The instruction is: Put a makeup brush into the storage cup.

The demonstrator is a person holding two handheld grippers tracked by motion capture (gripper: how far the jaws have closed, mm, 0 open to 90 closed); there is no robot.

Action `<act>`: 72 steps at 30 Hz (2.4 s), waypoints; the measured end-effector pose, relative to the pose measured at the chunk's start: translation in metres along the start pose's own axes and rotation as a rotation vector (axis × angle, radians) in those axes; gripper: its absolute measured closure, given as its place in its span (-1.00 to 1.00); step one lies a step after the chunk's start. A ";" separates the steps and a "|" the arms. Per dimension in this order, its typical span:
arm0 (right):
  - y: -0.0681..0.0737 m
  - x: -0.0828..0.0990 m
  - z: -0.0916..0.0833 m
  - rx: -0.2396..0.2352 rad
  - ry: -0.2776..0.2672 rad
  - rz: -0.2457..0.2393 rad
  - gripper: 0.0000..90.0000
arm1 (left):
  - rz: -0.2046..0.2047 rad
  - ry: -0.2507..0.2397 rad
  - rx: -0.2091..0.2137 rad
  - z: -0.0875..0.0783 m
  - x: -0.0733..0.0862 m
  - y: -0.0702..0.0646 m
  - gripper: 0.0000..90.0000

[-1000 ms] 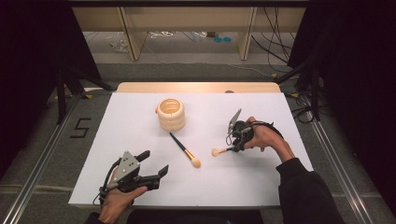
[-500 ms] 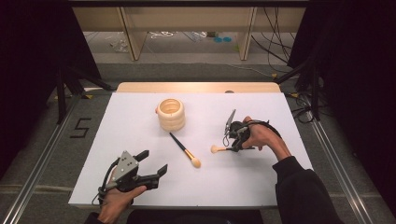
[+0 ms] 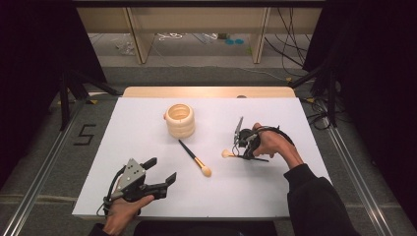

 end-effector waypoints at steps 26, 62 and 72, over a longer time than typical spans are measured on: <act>0.003 -0.001 -0.026 -0.004 -0.178 0.037 0.85 | -0.006 -0.005 0.006 0.001 0.000 0.001 -0.62; 0.024 0.001 -0.075 -0.305 -0.935 0.302 0.85 | -0.034 -0.004 0.118 0.084 -0.012 -0.014 -0.50; 0.046 -0.014 -0.069 -0.358 -0.971 0.271 0.85 | -0.036 -0.034 0.142 0.087 -0.019 -0.016 -0.48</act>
Point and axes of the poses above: each handheld gripper's, and its own axes: z roughly forward along the jaws, x roughly out of its underside, y roughly to its left, the point moved 2 cm from there along z, roughly forward along the jaws, and after that the axes turned 13 degrees about z, right-handed, at the moved point
